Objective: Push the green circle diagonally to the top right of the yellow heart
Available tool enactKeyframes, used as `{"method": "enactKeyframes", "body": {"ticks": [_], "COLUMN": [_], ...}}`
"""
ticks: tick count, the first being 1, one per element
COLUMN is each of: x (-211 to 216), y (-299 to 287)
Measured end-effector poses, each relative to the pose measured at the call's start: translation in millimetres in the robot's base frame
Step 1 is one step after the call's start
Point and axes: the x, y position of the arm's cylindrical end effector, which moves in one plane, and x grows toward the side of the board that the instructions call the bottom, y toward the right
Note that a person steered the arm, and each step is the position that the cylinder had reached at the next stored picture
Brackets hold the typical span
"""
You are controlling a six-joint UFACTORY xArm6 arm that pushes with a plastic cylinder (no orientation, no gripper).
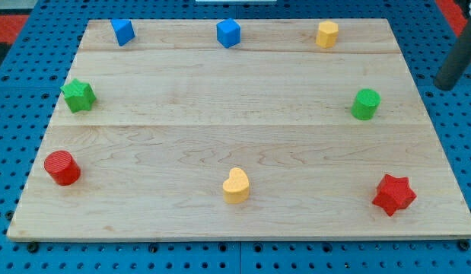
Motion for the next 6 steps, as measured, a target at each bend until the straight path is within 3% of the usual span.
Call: {"method": "enactKeyframes", "body": {"ticks": [4,5,6], "x": [-15,27,26], "y": [-51,-51,-98]}}
